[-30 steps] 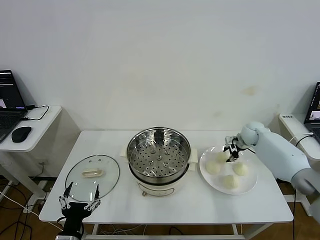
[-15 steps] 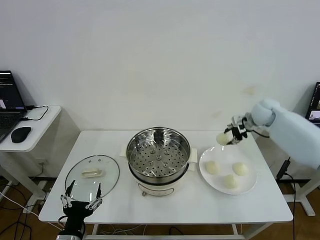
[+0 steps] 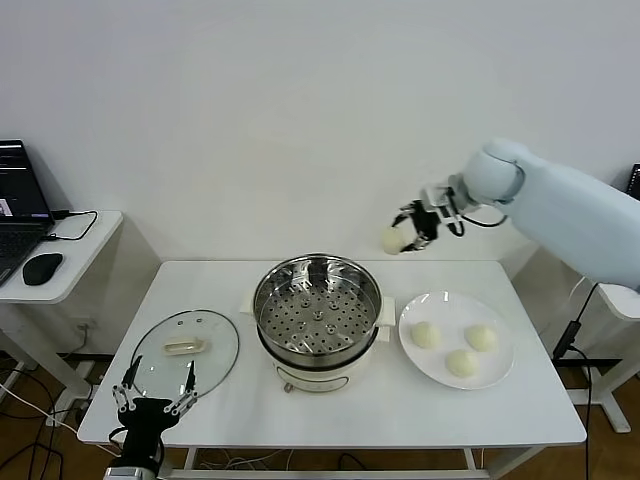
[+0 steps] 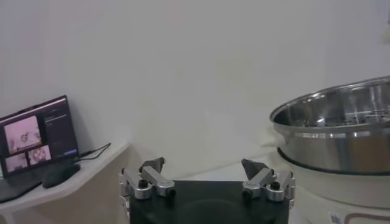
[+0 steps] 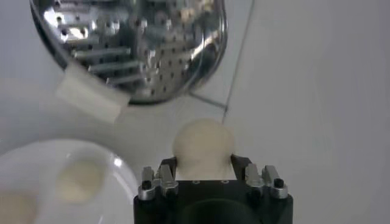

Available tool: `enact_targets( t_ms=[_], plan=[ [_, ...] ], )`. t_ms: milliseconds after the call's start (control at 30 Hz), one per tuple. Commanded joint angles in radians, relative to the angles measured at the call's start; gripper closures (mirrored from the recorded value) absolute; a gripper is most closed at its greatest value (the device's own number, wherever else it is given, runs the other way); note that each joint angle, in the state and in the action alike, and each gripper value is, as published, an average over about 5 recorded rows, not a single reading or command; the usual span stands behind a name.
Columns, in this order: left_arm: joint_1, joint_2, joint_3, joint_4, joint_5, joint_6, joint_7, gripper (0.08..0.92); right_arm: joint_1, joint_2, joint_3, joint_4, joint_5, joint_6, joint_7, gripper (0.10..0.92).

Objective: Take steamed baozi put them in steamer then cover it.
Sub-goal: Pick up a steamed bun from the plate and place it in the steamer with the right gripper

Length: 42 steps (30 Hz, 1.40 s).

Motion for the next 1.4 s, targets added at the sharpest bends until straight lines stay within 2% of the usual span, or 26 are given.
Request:
enact_targets(
  t_ms=[33, 200, 433, 600, 933, 1233, 1333, 1400],
  plan=[
    [0.002, -0.001, -0.007, 0.000, 0.000, -0.001, 0.000, 0.177, 0.070, 0.148, -0.097, 0.006, 0.032, 0.065, 0.036, 0.444],
    [0.003, -0.005, -0.016, -0.003, -0.001, -0.001, 0.000, 0.177, 0.054, 0.234, -0.142, -0.042, -0.030, 0.137, 0.044, 0.447],
    [0.002, -0.009, -0.019, -0.003, -0.003, -0.003, 0.000, 0.177, 0.024, 0.317, -0.181, -0.138, -0.206, 0.286, 0.051, 0.441],
    [0.002, -0.012, -0.019, -0.001, -0.004, -0.004, 0.000, 0.177, -0.013, 0.338, -0.184, -0.195, -0.308, 0.379, 0.064, 0.440],
    [0.003, -0.014, -0.020, -0.001, -0.006, -0.005, -0.001, 0.177, -0.100, 0.351, -0.155, -0.265, -0.462, 0.456, 0.101, 0.440],
    [0.010, -0.011, -0.030, -0.004, -0.010, -0.007, -0.001, 0.177, -0.136, 0.391, -0.129, -0.308, -0.478, 0.471, 0.136, 0.435],
    [0.010, -0.012, -0.030, -0.004, -0.010, -0.008, -0.001, 0.177, -0.138, 0.398, -0.129, -0.312, -0.478, 0.478, 0.145, 0.399],
    [0.011, -0.013, -0.030, -0.004, -0.010, -0.008, -0.001, 0.177, -0.133, 0.397, -0.131, -0.308, -0.472, 0.481, 0.149, 0.345]
  ],
)
